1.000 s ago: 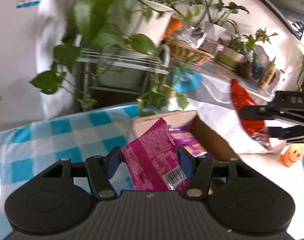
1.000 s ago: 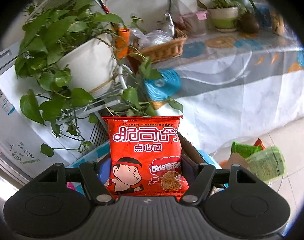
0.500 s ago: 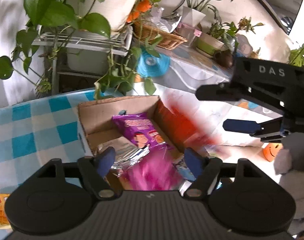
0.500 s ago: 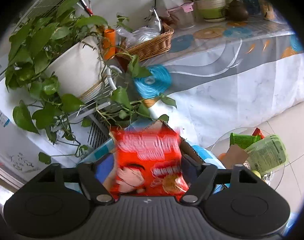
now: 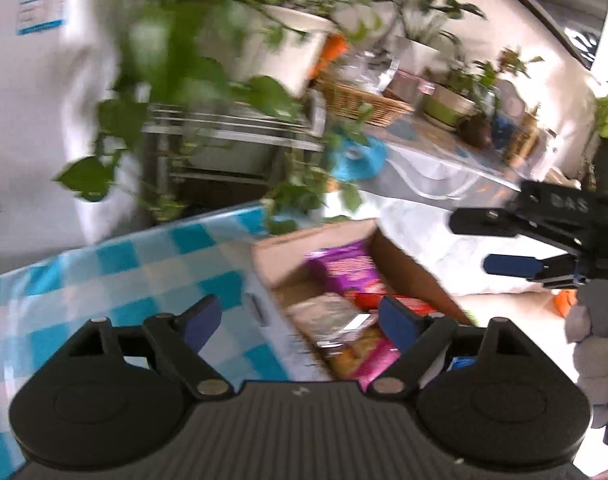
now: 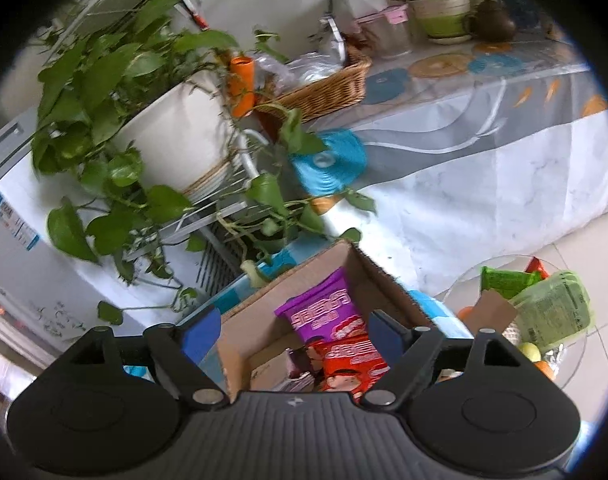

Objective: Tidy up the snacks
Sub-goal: 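Open the left tool over the box while the right tool releases the red bag inside, then move both tools back from the box to the yellow waffle packs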

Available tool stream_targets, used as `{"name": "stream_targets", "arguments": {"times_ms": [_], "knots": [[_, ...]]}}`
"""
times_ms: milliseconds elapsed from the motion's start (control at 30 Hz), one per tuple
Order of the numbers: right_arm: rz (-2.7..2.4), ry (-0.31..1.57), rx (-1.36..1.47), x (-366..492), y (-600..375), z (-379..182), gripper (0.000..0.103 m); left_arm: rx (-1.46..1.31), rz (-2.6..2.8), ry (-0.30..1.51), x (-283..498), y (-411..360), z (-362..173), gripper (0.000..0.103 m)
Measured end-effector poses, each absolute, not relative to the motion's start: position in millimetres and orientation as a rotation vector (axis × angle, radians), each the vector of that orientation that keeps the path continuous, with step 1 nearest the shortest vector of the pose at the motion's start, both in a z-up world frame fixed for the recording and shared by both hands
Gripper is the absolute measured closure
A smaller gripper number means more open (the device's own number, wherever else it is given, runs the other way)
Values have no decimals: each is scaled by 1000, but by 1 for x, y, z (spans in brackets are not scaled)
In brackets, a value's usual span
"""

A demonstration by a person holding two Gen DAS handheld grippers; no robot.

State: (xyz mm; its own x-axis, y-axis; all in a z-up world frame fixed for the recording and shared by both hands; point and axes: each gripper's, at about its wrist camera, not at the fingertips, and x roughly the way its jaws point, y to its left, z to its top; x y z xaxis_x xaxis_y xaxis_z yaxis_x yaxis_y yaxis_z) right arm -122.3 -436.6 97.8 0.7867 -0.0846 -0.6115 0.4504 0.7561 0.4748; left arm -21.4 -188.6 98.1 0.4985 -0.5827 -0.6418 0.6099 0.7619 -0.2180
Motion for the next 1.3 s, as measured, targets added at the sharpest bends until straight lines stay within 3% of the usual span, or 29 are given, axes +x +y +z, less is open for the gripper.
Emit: {"name": "stream_targets", "arguments": {"times_ms": [467, 1300], "knots": [[-149, 662, 509, -95, -384, 98, 16, 9, -488, 814, 20, -89, 79, 16], [268, 919, 174, -112, -240, 47, 16, 362, -730, 856, 26, -90, 32, 15]]}}
